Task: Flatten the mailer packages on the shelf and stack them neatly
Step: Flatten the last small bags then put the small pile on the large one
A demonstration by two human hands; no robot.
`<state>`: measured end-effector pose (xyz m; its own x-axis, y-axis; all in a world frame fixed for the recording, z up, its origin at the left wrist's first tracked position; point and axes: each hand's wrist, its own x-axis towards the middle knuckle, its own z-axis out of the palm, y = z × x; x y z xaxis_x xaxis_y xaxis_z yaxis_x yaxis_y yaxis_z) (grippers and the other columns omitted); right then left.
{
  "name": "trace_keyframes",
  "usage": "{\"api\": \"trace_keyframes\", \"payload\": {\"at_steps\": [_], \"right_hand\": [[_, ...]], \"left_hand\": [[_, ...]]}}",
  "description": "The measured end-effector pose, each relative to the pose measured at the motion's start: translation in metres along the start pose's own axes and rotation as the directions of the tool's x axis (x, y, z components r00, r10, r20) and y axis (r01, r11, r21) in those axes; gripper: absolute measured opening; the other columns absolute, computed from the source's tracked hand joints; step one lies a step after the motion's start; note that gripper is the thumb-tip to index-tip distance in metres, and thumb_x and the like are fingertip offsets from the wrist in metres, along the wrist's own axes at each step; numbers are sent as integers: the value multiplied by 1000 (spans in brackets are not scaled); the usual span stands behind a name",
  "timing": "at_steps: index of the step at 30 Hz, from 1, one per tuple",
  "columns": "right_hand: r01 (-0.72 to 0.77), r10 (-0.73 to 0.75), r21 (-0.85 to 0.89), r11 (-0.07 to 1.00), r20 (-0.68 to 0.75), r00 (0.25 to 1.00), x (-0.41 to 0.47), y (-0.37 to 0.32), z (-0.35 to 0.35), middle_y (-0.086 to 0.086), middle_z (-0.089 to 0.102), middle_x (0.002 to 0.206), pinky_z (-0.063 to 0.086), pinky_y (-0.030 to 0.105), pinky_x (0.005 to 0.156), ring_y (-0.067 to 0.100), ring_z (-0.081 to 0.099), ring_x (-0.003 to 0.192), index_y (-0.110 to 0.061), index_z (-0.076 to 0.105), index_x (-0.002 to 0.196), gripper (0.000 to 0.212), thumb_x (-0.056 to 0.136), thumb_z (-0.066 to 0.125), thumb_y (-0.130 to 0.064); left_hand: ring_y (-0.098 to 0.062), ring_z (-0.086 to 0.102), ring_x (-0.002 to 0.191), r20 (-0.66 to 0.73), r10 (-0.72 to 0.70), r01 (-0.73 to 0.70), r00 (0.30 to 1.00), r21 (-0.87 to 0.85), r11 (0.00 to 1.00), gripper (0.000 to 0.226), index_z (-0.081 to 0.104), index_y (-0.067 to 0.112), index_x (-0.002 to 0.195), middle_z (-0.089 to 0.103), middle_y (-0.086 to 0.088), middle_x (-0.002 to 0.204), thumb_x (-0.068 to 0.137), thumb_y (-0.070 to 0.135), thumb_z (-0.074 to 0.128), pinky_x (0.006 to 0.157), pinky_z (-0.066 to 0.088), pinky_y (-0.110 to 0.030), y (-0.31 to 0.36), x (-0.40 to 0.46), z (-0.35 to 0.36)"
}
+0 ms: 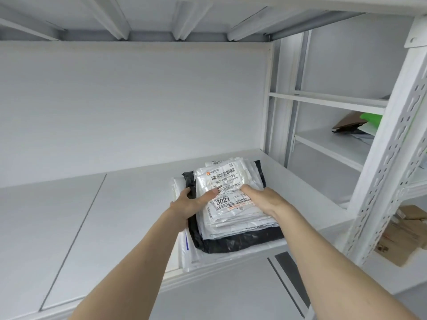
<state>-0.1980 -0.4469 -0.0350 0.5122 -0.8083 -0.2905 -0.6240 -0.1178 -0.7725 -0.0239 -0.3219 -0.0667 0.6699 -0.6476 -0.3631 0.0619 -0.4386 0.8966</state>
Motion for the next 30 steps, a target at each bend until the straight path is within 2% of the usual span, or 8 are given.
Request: {"api": "trace_keyframes", "payload": {"at_steps": [6,11,15,17,19,23,26,30], "right_hand": [[63,-57,-68,996,86,995,-32,-46,89,10,54,134,41,44,105,30,52,121,-13,46,140,103,61,44,-81],[95,-89,-41,995,117,989,-49,-69,135,8,57,124,45,36,96,28,56,117,-10,42,140,90,75,52,-71],[133,-143,-219,967,-28,989,-63,-93,134,15,-5,161,27,54,113,44,13,145,-16,-6,155,110,80,59,-64],[238,-303,-388,890,-116,946,-69,-109,125,10,-22,160,12,56,118,40,-9,148,-17,-6,155,107,83,67,-49],[386,-511,-504,772,-132,849,-71,-126,120,8,-15,162,10,47,121,34,-10,149,-16,6,155,93,87,67,-28],[625,-680,-437,647,42,732,-68,-149,134,6,44,146,32,39,112,27,32,140,-14,44,140,45,95,38,-13],[590,-582,-372,716,147,799,-53,-141,144,2,45,146,33,37,109,22,37,136,-18,42,142,45,101,24,-20],[558,-529,-453,696,202,824,-31,-116,157,1,24,159,14,43,119,24,16,147,-21,28,151,54,103,12,-42]], "left_hand": [[-28,38,138,-25,20,-21,999,-43,999,142,25,28,152,37,-2,153,33,80,82,115,30,-51,-31,-51,-101],[-30,29,143,-186,28,-34,982,-32,999,113,22,26,153,28,-3,158,64,67,77,112,27,-52,-47,-83,-149],[-27,17,148,-300,187,-138,935,178,974,117,10,31,155,8,-3,163,66,57,82,116,26,-51,-31,-91,-163],[-22,5,151,-294,370,-208,881,460,863,93,17,30,154,-1,0,164,81,51,70,119,17,-51,-14,-91,-160],[-21,-5,151,-182,567,-277,803,728,627,65,26,27,152,-3,0,164,95,46,49,120,10,-49,3,-94,-147],[-21,-12,150,72,649,-297,757,923,245,63,12,19,156,-5,-1,164,100,37,35,121,3,-43,14,-83,-114],[-21,-9,151,103,545,-280,832,927,251,67,-2,18,157,-7,-3,164,101,35,31,121,1,-41,9,-70,-109],[-19,-13,150,114,469,-272,876,919,284,63,-7,21,156,-12,-2,163,102,35,22,122,-2,-41,-8,-57,-105]]}}
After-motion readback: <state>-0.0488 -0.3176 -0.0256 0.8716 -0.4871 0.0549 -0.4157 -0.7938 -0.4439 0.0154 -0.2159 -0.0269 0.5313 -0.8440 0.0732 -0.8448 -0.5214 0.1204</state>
